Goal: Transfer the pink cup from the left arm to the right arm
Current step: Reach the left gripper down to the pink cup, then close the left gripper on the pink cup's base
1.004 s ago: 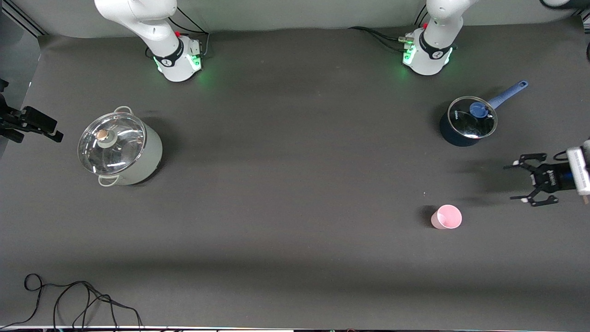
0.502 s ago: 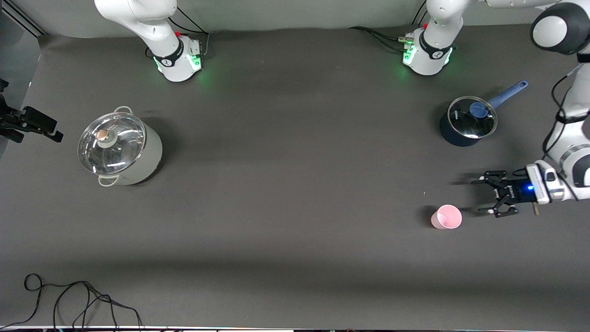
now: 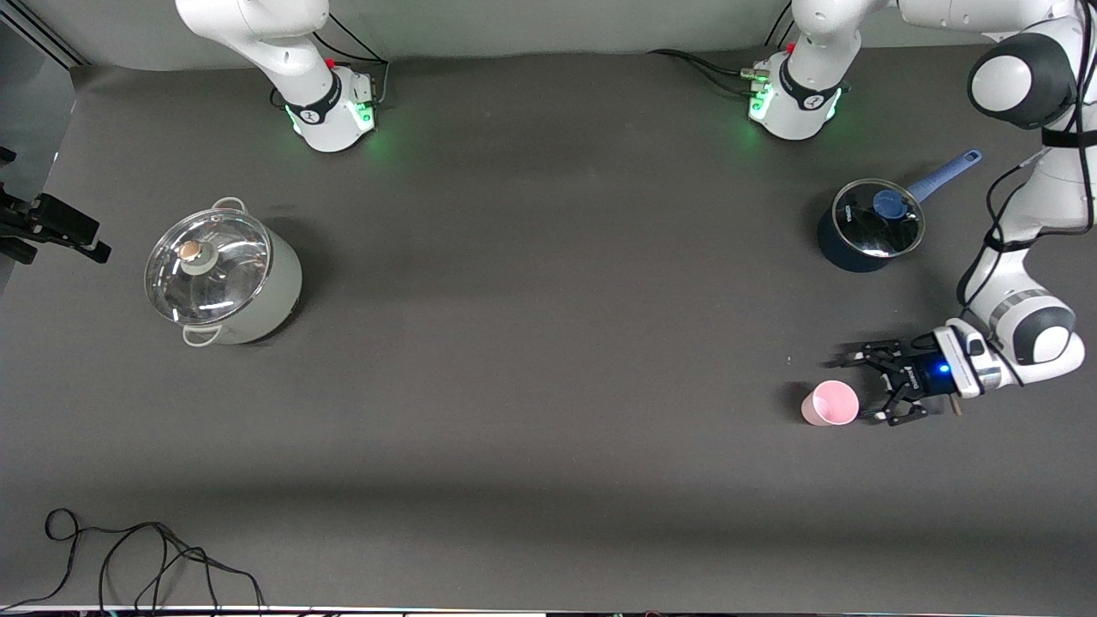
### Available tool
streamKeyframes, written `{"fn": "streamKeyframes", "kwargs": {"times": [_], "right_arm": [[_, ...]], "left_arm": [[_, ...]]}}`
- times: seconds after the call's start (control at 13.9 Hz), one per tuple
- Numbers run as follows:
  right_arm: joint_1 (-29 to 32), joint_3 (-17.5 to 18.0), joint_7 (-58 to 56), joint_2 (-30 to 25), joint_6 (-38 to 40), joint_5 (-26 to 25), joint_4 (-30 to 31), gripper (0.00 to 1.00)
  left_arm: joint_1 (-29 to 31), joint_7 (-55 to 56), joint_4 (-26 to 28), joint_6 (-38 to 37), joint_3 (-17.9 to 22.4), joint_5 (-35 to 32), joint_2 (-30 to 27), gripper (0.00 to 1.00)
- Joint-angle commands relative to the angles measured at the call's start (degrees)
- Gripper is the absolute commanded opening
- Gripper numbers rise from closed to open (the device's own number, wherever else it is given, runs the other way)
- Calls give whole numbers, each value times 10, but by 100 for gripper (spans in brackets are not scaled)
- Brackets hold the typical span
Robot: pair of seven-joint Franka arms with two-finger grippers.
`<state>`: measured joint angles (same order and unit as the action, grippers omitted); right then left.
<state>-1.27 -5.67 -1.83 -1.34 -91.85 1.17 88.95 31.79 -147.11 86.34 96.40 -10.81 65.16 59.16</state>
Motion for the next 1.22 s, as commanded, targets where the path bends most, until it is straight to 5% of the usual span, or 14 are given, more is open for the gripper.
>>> {"fn": "streamKeyframes", "kwargs": {"times": [0.0, 0.22, 0.72, 0.79, 0.93, 1.0, 1.15], "right_arm": [[-1, -5, 4, -2, 14, 2, -16, 100], [-6, 0, -46, -2, 66, 2, -19, 100], [-5, 0, -36, 26, 41, 3, -20, 100], [-6, 0, -36, 29, 35, 3, -15, 100], [-5, -1, -36, 29, 27, 3, -10, 100], [-5, -1, -36, 26, 20, 3, -2, 100], [-7, -1, -35, 22, 6, 2, 14, 100]], "left_arm": [[-17, -13, -12, 7, 2, 28, 15, 99], [-29, -13, -12, 23, 1, 46, 20, 99], [-59, -12, -12, 37, -2, 81, 24, 97], [-61, -12, -13, 37, -2, 88, 24, 85], [-71, -12, -19, 37, -2, 91, 24, 17], [-73, -9, -20, 38, -2, 91, 24, 0], [-81, -9, -27, 37, -2, 90, 24, 0]]}}
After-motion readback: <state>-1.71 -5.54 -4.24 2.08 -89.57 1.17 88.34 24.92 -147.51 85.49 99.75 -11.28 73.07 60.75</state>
